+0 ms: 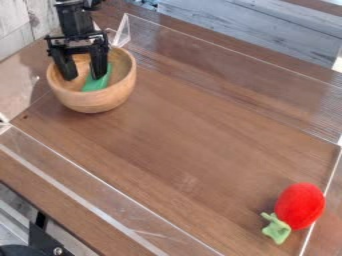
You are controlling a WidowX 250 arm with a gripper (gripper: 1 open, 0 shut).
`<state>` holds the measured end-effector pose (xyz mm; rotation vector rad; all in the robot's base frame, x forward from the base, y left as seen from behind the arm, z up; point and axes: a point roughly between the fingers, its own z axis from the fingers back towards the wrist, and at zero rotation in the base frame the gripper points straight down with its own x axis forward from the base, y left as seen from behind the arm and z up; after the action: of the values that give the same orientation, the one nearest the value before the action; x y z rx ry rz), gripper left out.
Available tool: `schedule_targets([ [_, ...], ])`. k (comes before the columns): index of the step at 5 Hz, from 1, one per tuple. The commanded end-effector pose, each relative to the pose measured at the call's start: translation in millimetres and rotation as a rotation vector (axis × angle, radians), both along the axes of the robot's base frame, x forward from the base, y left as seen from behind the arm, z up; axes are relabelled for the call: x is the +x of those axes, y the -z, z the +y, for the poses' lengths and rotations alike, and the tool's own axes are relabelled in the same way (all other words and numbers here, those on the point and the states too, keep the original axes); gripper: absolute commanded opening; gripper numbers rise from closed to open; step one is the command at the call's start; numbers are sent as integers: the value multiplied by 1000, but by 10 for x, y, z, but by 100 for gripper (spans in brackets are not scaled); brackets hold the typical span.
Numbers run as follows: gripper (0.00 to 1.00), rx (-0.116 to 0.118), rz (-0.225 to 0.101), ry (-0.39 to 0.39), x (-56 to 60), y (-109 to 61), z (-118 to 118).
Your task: Remove the green block from the brown bowl and put it on the table
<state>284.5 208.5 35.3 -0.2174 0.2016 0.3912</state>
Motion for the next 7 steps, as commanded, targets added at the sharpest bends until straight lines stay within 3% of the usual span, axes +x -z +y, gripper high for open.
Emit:
schedule_targets([
  [1,0,7,-12,-18,-69,75,123],
  [2,100,-3,-7,17,-107,180,53],
  [3,0,-14,-1,53,-161,253,-10],
  [5,0,-65,22,90,-18,254,-8],
  [7,0,-112,43,51,-100,278,-6],
])
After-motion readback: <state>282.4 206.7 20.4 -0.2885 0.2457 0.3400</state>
